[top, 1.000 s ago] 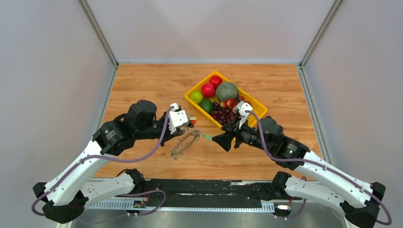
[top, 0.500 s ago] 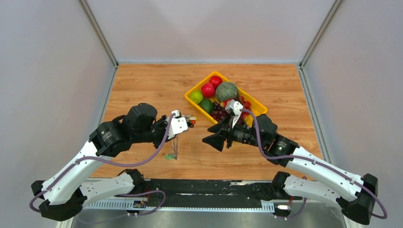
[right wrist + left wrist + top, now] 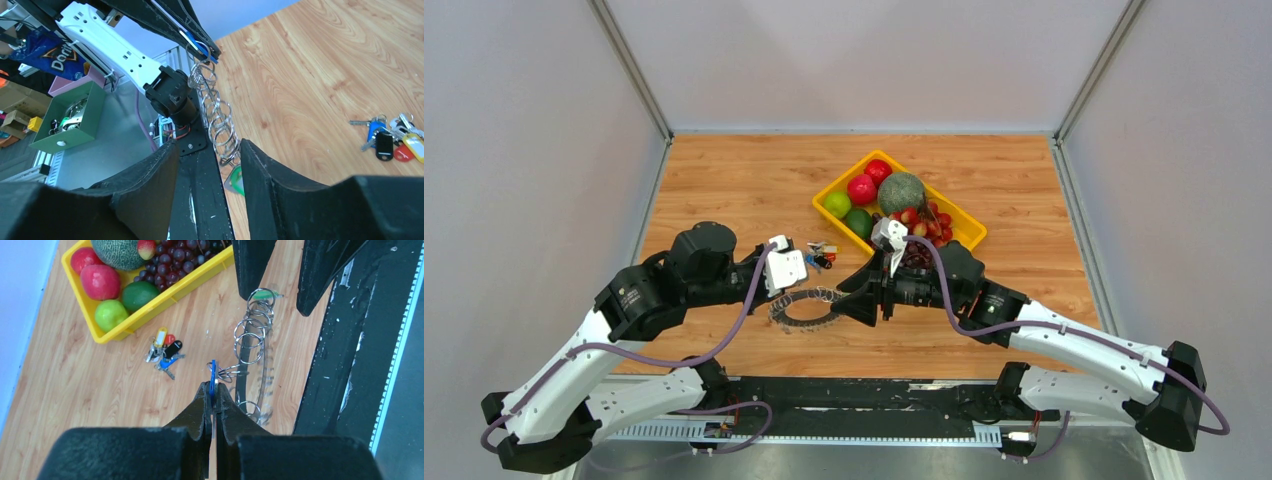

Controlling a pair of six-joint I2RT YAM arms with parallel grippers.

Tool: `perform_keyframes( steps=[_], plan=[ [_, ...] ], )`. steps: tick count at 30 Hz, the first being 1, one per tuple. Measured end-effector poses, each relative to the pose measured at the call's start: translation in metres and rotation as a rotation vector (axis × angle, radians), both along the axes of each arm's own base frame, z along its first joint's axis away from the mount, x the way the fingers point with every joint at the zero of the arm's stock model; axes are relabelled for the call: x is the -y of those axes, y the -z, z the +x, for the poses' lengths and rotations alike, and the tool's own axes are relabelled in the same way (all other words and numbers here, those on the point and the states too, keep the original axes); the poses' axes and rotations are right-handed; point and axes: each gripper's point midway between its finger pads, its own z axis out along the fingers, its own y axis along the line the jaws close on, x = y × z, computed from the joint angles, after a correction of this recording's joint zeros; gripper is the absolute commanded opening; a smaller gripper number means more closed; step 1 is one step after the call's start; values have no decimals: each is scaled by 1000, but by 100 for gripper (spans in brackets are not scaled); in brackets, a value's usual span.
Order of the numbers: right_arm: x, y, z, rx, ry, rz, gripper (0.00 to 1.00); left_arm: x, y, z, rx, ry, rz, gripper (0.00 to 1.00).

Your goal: Remove the keys from the keyring

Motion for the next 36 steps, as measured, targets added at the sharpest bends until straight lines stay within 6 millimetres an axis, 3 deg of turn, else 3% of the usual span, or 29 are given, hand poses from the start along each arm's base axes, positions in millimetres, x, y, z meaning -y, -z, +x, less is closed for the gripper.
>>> perform_keyframes(
  steps=[5, 15, 23, 31, 36],
  plan=[
    [-7, -6, -4, 18, -32, 24, 51, 5, -5, -4, 4, 28, -33, 0],
    [-24, 3, 2, 36, -61, 11, 53, 15, 4, -7, -3, 83, -50, 0],
    [-15, -19, 8, 184, -34, 44, 59, 19, 1, -7, 27, 118, -63, 0],
    [10, -73, 16, 368, 79, 165, 58, 22, 1, -12, 27, 171, -45, 0],
    [1, -62, 28, 374, 106, 134, 53, 26, -11, -16, 43, 222, -55, 0]
  ],
)
